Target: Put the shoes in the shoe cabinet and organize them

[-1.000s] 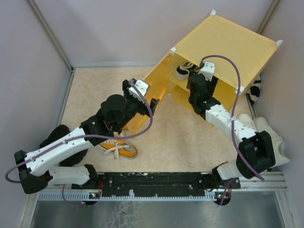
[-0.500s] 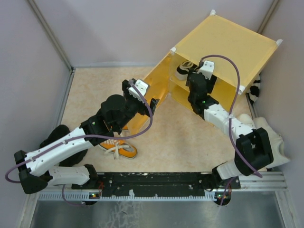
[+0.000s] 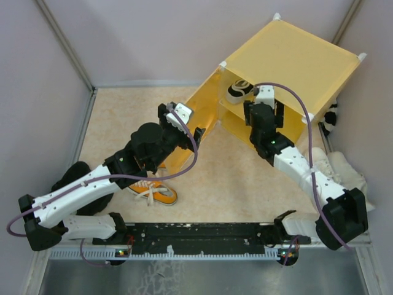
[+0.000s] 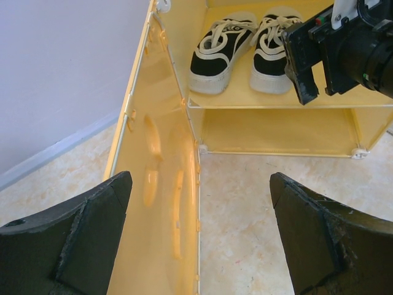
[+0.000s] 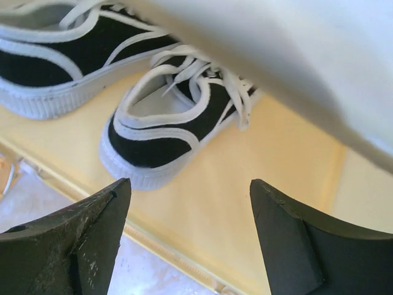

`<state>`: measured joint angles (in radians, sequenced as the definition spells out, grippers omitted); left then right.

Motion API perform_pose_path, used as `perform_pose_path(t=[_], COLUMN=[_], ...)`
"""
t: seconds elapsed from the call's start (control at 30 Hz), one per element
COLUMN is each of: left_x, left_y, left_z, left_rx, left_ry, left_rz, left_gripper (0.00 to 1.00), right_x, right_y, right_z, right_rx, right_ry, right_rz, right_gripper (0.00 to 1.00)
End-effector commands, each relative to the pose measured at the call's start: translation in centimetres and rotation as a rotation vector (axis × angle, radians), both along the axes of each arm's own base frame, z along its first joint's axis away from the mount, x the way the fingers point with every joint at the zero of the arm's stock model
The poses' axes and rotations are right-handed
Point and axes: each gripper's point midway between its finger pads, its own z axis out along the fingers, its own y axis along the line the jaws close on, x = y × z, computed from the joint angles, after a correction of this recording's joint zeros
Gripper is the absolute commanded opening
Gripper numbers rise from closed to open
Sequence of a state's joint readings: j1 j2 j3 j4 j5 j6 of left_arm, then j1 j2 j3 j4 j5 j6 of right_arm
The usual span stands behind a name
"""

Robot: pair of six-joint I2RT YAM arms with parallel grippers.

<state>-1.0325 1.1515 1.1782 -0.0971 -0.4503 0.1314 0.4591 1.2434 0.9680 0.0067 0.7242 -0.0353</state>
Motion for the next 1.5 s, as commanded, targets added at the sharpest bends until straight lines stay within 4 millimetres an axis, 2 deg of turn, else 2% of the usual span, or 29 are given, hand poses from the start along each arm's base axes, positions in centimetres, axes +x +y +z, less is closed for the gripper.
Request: perform_pose_path(t=[0.0,0.2,0.63,0.9,1.1,1.47], left_x=[-0.2,-0.2,-0.2,-0.3,-0.2,0.0], left_y=[0.7,0.7,0.9,1.3,1.4,1.7], left_z=[-3.6,-3.5,-3.4,-3.1,-3.1,-3.2], left_rx=[0.072,0.068,0.067,0.062,0.063,0.072], left_ry=[0.079,0.077,0.074,0.066,0.065,0.061], left_rz=[0.021,0.019,0.026,0.036,0.041,0.061], left_gripper=[0.99,0.99,0.99,0.99,0.99,0.99], right_x=[-1.7,-2.7,-2.0,-0.3,1.0,2.3], right_y=[0.9,3.5,2.6,2.5,1.6,1.9], right_z=[2.5,0.2,-2.8,-3.1,-3.3,-0.9], right_rx=[-0.074,-0.181,-0.239,-0.223,-0.290,-0.269], right_ry=[-0.013,0.073,0.175,0.155,0.141,0.057], right_rz=[0.026,0.065,-0.099,-0.142,-0.195,-0.170], right_gripper=[0.79,0.79,0.80,0.78,0.73,0.64])
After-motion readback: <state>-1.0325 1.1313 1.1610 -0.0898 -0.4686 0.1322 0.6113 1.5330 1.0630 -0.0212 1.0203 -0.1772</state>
